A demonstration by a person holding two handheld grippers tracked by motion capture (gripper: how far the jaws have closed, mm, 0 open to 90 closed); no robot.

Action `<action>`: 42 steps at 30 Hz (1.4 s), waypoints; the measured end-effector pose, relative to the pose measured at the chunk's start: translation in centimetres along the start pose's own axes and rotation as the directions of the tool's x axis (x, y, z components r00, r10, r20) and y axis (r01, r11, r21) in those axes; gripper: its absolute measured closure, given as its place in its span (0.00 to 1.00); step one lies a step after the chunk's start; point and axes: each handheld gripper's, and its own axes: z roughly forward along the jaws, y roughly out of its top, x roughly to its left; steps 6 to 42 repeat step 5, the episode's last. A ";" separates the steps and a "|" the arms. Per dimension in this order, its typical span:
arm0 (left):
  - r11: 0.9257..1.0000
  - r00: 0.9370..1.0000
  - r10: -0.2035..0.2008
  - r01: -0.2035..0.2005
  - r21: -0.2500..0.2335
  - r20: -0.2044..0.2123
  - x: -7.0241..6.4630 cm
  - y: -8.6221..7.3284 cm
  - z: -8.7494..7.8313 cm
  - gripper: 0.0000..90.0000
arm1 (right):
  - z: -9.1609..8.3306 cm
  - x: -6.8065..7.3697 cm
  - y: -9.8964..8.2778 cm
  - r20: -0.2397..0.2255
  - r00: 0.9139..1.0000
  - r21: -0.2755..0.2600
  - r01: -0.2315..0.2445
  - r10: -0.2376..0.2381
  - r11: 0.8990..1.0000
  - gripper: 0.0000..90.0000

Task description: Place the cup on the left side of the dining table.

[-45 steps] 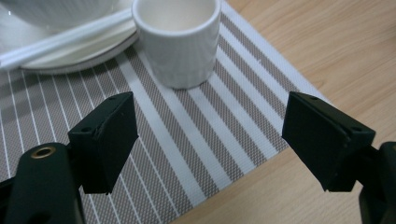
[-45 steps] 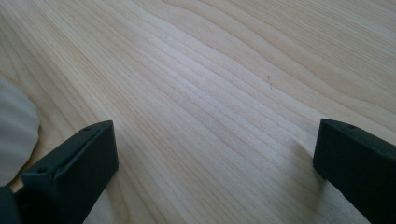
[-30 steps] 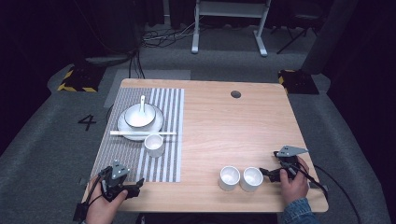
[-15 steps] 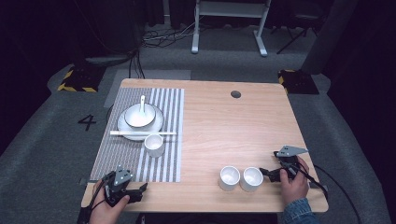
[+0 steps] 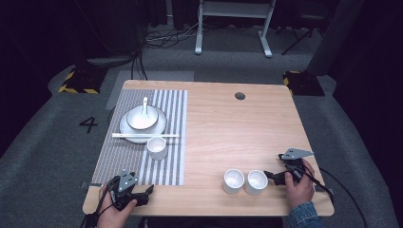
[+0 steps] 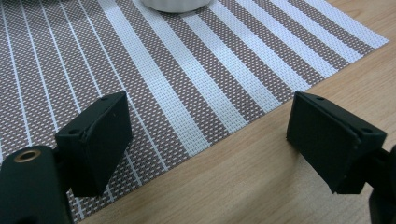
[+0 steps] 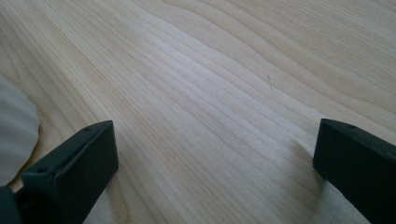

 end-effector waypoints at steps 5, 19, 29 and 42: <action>1.000 1.000 -0.005 0.005 -0.002 -0.003 -0.1 0.0 0.0 0.16 | 0.0 0.0 0.0 0.000 1.000 0.000 0.000 0.000 1.000 0.00; 1.000 1.000 -0.005 0.005 -0.002 -0.003 -0.1 0.0 0.0 0.16 | 0.0 0.0 0.0 0.000 1.000 0.000 0.000 0.000 1.000 0.00; 1.000 1.000 -0.005 0.005 -0.002 -0.003 -0.1 0.0 0.0 0.16 | 0.0 0.0 0.0 0.000 1.000 0.000 0.000 0.000 1.000 0.00; 1.000 1.000 -0.005 0.005 -0.002 -0.003 -0.1 0.0 0.0 0.16 | 0.0 0.0 0.0 0.000 1.000 0.000 0.000 0.000 1.000 0.00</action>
